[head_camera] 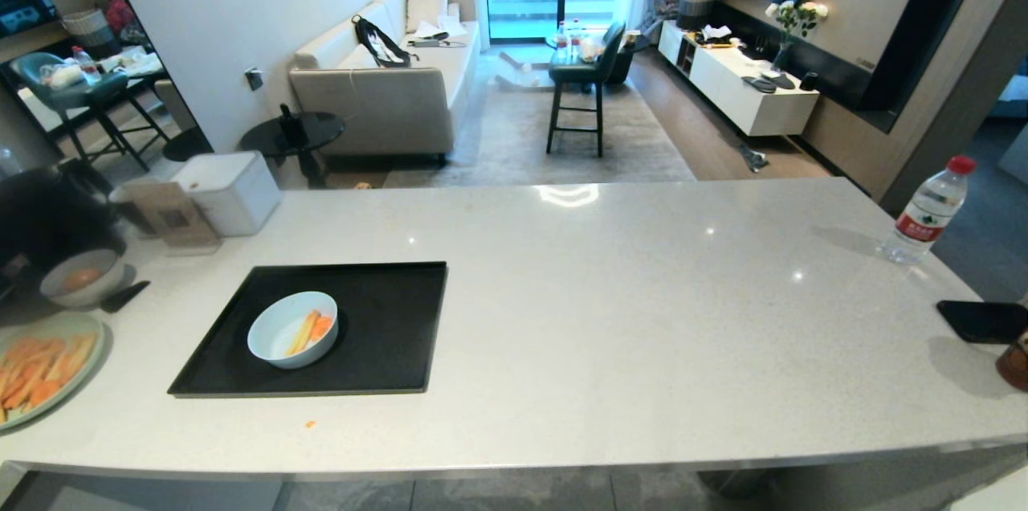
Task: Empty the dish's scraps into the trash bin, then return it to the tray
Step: Pick up the bowl with leftover food
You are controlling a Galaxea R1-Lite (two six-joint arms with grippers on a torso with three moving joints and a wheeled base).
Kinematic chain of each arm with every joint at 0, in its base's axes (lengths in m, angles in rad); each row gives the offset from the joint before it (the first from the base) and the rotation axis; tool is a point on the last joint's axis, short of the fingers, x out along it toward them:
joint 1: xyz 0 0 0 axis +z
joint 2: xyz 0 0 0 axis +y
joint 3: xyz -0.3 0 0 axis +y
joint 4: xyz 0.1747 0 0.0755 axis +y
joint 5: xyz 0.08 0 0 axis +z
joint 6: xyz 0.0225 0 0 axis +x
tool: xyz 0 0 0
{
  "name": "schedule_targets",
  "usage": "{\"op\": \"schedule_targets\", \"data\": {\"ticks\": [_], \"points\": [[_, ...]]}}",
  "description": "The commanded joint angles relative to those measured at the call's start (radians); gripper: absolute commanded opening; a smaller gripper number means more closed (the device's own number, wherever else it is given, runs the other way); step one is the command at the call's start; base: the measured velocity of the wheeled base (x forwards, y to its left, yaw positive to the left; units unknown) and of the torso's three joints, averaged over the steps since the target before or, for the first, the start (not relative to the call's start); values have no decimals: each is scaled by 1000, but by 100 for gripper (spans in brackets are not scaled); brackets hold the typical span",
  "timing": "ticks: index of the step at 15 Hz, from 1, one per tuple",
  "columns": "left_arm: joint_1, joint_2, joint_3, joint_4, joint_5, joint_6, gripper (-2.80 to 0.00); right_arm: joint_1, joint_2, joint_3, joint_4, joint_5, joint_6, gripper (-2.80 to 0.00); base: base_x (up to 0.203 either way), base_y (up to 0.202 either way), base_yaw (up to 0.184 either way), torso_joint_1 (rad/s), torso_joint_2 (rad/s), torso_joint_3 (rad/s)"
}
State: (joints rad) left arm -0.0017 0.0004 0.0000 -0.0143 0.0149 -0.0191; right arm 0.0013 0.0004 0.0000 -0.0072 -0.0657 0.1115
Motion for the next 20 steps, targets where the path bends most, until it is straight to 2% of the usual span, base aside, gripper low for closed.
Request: {"op": "schedule_targets", "data": {"ticks": [1, 11, 17, 20], "points": [[0, 0, 0, 0, 0, -1, -280, 0, 0, 0, 0, 0, 0, -280, 0, 0, 0, 0, 0, 0], [0, 19, -25, 55, -2, -4, -280, 0, 0, 0, 0, 0, 0, -280, 0, 0, 0, 0, 0, 0], [-6, 240, -290, 72, 26, -4, -280, 0, 0, 0, 0, 0, 0, -280, 0, 0, 0, 0, 0, 0], [-6, 406, -392, 74, 28, -3, -280, 0, 0, 0, 0, 0, 0, -280, 0, 0, 0, 0, 0, 0]]}}
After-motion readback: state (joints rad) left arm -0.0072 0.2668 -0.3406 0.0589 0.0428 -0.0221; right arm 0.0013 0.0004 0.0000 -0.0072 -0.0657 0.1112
